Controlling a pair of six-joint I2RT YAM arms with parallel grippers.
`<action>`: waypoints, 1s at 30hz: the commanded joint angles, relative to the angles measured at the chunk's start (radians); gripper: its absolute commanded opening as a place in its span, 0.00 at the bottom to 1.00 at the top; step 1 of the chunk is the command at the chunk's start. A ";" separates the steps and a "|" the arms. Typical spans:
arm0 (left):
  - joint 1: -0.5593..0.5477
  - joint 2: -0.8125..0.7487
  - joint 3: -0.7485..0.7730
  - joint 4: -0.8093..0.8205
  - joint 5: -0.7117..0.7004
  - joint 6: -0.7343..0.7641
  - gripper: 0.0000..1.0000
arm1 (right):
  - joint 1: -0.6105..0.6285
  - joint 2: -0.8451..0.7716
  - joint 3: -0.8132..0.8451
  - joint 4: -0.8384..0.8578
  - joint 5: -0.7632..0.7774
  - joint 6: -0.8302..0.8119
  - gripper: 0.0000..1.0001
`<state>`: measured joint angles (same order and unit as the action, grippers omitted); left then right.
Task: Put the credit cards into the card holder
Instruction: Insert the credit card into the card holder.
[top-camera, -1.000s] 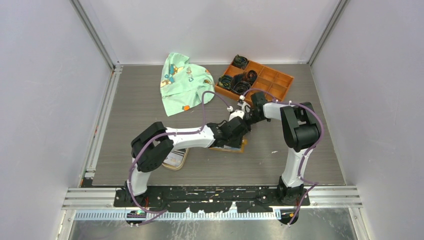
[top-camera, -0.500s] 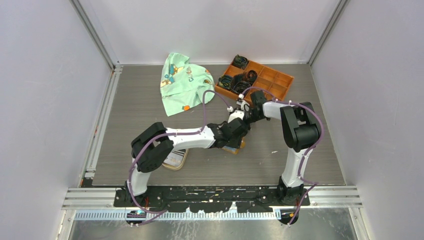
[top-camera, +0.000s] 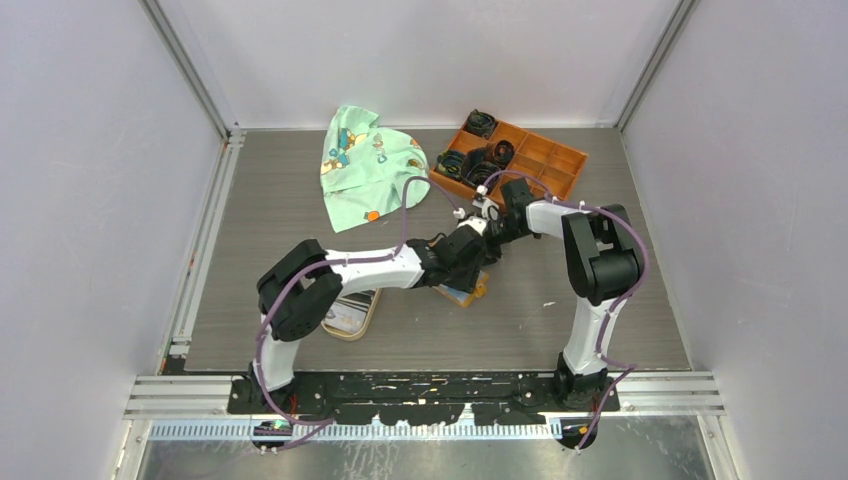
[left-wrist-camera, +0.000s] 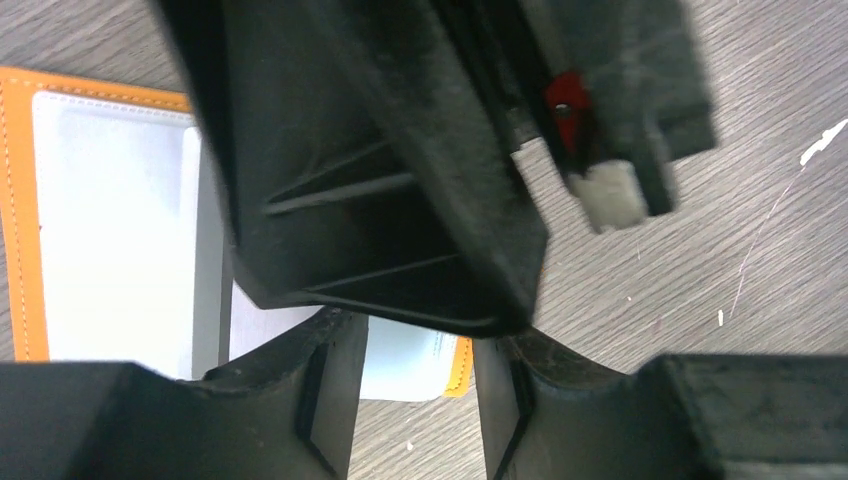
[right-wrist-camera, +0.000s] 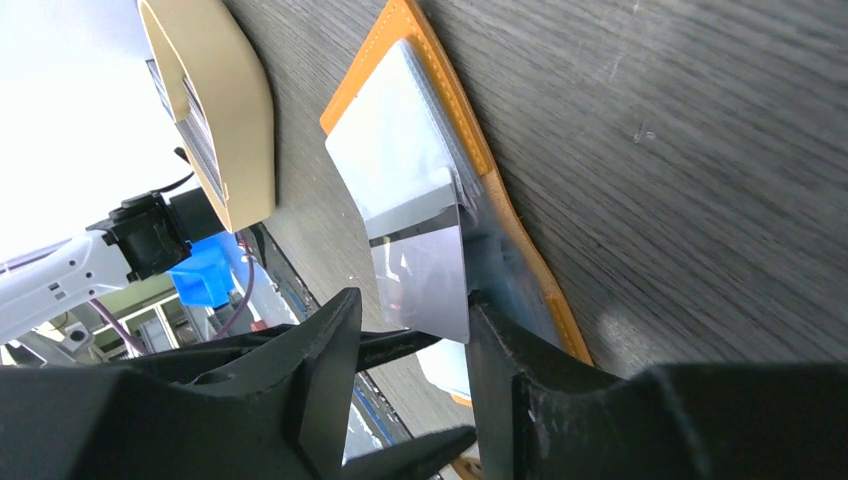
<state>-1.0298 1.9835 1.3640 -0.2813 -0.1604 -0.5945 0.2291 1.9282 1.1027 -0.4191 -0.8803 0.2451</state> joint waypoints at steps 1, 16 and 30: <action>0.038 -0.052 -0.037 0.012 0.031 0.037 0.42 | -0.014 -0.055 0.031 -0.028 0.038 -0.042 0.49; 0.065 -0.077 -0.074 0.048 0.244 0.085 0.47 | -0.053 -0.092 0.034 -0.056 0.004 -0.057 0.46; 0.149 -0.306 -0.155 0.109 0.371 0.119 0.47 | -0.062 -0.152 0.040 -0.093 0.016 -0.154 0.44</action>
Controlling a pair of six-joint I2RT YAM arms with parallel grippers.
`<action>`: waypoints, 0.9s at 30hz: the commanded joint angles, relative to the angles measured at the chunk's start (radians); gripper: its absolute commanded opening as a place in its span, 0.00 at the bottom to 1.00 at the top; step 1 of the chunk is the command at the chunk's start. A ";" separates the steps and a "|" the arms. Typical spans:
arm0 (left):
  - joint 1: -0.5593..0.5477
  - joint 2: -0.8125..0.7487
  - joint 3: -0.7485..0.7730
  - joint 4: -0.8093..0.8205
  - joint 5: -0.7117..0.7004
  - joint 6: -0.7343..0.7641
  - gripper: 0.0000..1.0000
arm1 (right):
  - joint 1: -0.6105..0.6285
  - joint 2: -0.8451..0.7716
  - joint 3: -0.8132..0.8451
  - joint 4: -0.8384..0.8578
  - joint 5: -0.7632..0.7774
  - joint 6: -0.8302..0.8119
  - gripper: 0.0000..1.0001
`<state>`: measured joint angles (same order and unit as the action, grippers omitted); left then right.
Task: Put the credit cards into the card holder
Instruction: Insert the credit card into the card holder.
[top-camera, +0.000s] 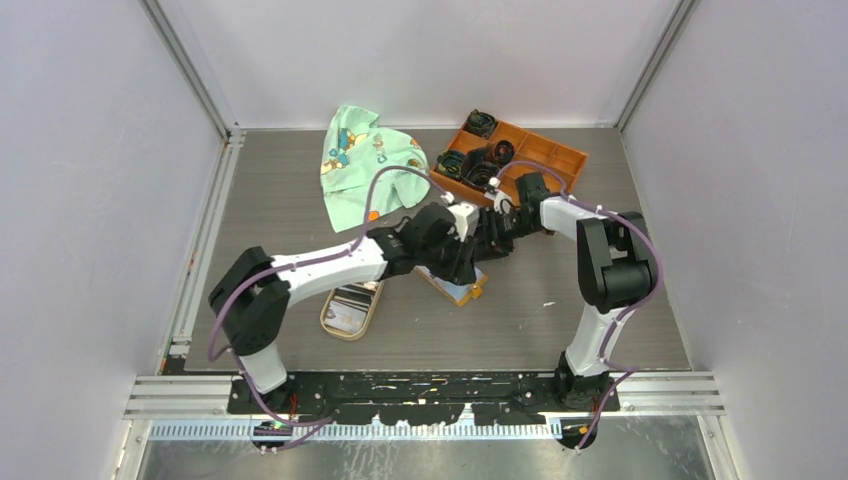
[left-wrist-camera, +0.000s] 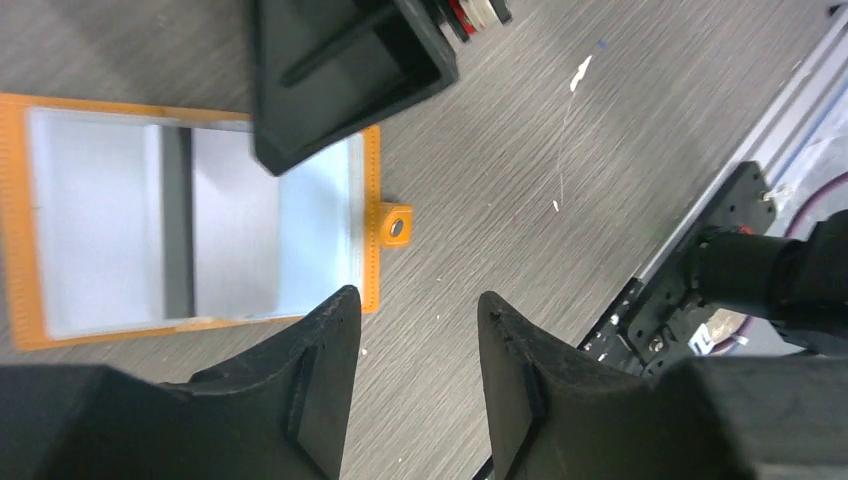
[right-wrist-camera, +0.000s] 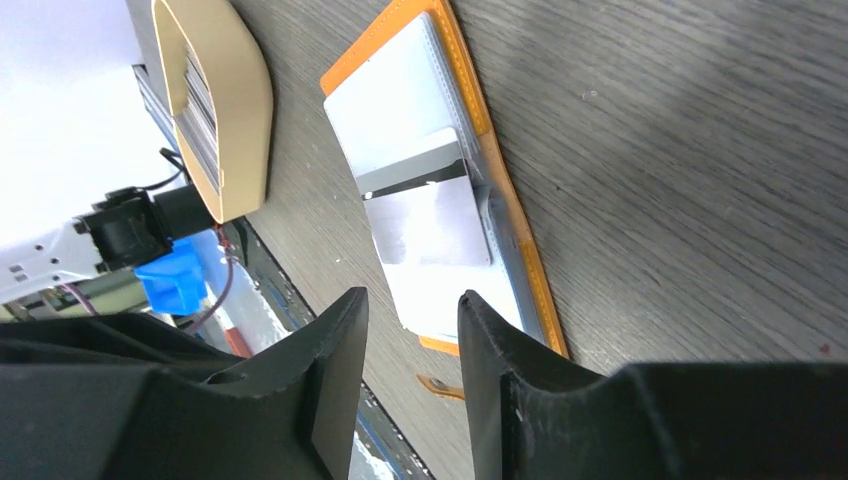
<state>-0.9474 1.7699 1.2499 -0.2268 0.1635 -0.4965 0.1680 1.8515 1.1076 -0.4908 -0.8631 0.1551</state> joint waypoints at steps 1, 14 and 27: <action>0.093 -0.105 -0.057 0.055 0.047 0.022 0.47 | -0.001 -0.085 0.035 -0.025 0.001 -0.083 0.43; 0.337 0.091 0.044 -0.104 0.015 0.090 0.36 | 0.158 -0.344 -0.117 0.024 0.187 -0.697 0.21; 0.339 0.215 0.091 -0.177 0.031 0.088 0.26 | 0.395 -0.234 -0.122 0.005 0.482 -1.030 0.02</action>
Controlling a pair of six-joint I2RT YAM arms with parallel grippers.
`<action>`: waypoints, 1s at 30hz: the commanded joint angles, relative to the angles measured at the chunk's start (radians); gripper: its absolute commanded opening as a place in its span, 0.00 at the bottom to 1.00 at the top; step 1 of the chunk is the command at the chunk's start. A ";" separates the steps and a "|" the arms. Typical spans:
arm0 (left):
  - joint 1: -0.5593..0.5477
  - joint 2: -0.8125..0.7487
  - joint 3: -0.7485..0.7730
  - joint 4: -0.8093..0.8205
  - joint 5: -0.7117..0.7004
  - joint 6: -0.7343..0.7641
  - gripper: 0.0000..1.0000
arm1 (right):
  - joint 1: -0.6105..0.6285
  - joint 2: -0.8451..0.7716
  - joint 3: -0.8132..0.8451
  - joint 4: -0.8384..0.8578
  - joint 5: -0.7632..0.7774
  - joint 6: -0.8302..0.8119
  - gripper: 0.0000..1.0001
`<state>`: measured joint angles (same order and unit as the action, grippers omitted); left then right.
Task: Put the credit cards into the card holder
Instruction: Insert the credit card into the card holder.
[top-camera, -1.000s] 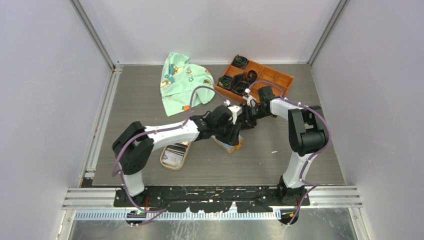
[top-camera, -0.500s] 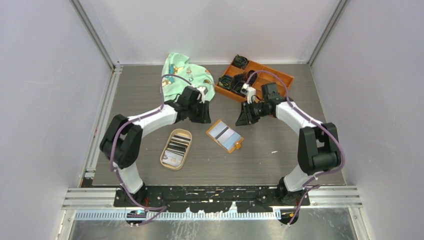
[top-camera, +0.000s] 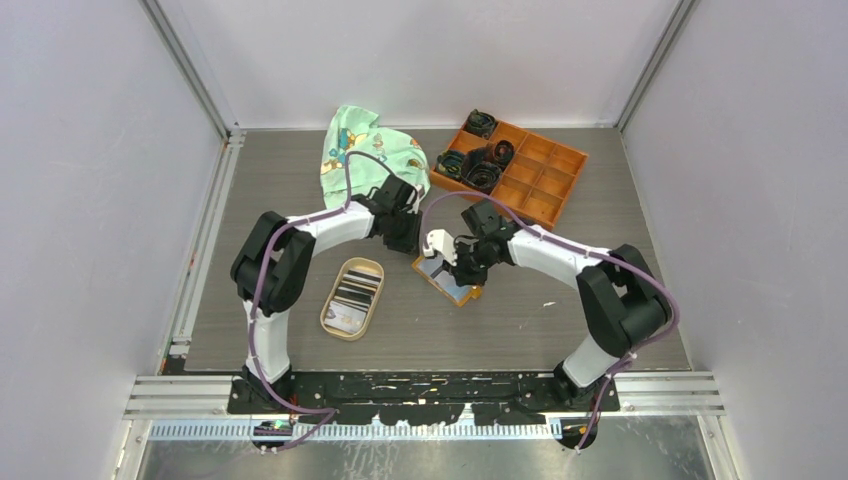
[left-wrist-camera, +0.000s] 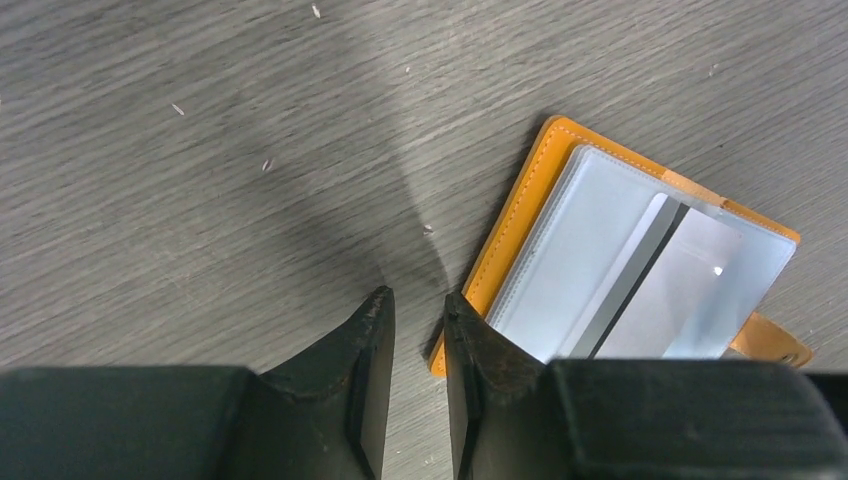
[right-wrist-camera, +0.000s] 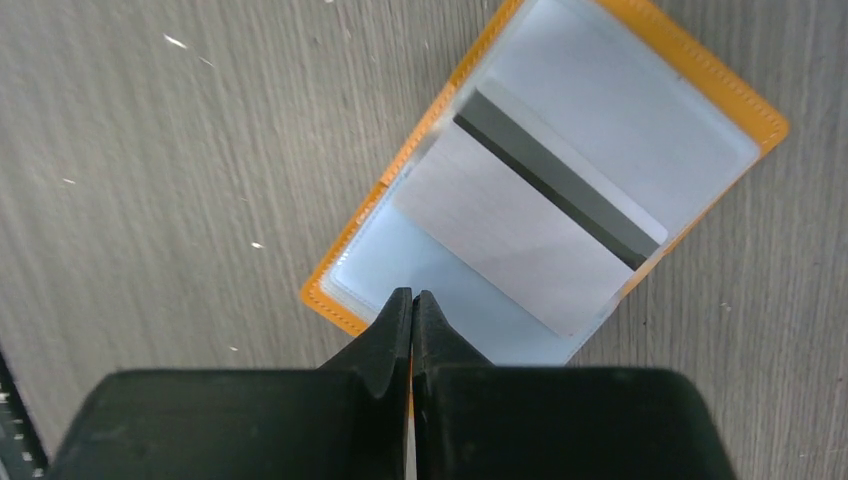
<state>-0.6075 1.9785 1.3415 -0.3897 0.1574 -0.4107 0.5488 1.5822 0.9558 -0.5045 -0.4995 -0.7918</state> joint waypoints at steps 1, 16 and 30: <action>-0.001 0.001 -0.014 -0.004 0.044 -0.003 0.26 | 0.017 0.040 0.025 0.022 0.130 -0.089 0.02; -0.043 -0.027 -0.135 0.082 0.119 -0.062 0.23 | 0.040 0.085 0.018 0.128 0.205 -0.066 0.03; -0.078 -0.080 -0.253 0.142 0.109 -0.122 0.22 | 0.041 0.129 0.058 0.201 0.203 0.007 0.07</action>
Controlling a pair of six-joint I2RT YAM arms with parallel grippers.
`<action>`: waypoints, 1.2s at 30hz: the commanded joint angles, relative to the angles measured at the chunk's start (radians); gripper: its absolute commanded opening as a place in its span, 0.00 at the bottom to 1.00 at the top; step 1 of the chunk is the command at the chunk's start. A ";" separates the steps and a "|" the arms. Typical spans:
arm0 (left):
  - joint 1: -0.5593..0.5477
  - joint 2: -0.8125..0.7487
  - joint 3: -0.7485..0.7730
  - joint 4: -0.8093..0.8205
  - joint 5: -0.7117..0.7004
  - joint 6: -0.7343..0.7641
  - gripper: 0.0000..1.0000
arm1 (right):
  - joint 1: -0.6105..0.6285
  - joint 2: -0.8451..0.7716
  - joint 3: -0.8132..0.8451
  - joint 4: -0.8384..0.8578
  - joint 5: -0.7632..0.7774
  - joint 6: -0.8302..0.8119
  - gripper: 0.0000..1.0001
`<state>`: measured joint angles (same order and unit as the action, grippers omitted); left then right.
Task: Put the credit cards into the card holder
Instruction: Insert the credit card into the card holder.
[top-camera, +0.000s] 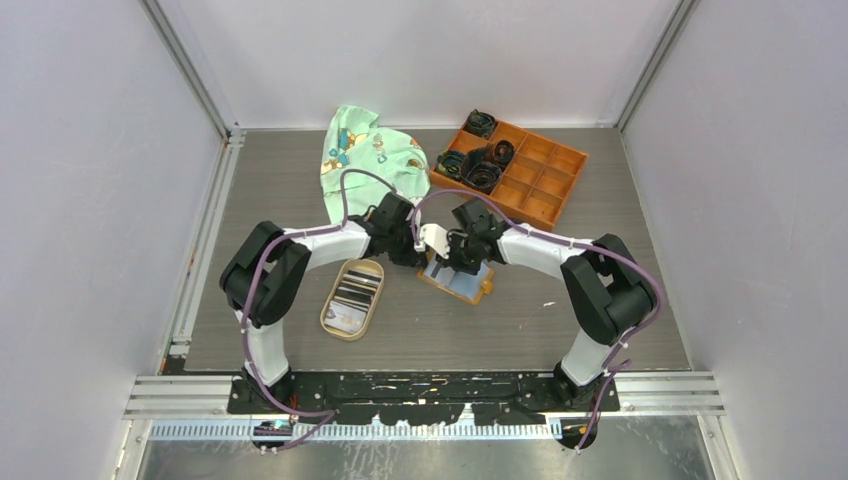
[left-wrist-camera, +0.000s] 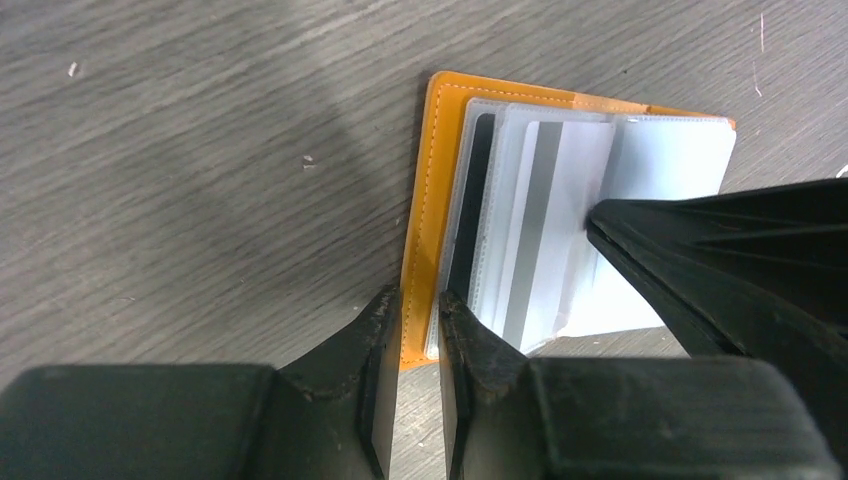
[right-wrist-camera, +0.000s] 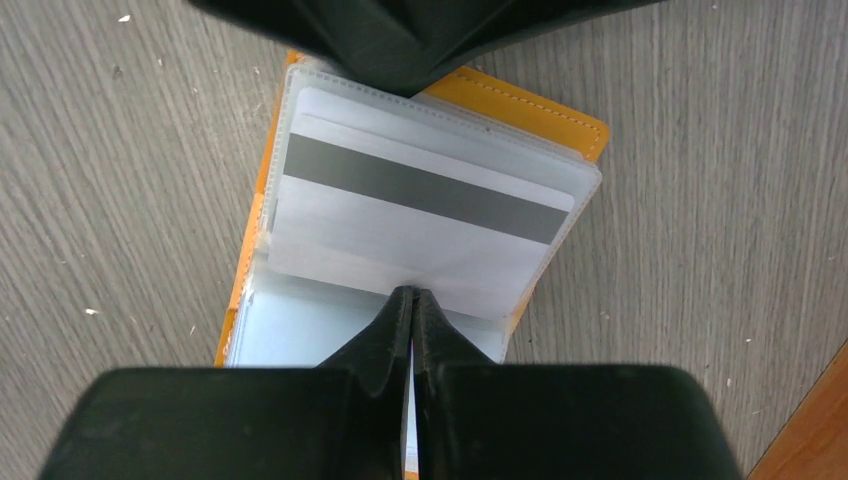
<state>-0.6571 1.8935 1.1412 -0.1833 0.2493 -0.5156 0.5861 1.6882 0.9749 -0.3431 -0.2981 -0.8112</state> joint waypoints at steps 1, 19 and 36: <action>-0.032 0.002 -0.055 -0.064 0.016 -0.020 0.22 | 0.004 0.025 0.044 0.038 -0.004 0.029 0.07; -0.123 -0.099 -0.145 -0.022 -0.022 -0.107 0.22 | -0.170 -0.051 0.112 -0.220 -0.252 0.240 0.13; -0.182 -0.217 -0.224 0.020 -0.150 -0.161 0.30 | -0.287 0.155 0.210 -0.321 -0.446 0.741 0.32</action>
<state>-0.8383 1.7409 0.9440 -0.1310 0.1905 -0.6765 0.2855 1.8145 1.1782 -0.6617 -0.6655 -0.1493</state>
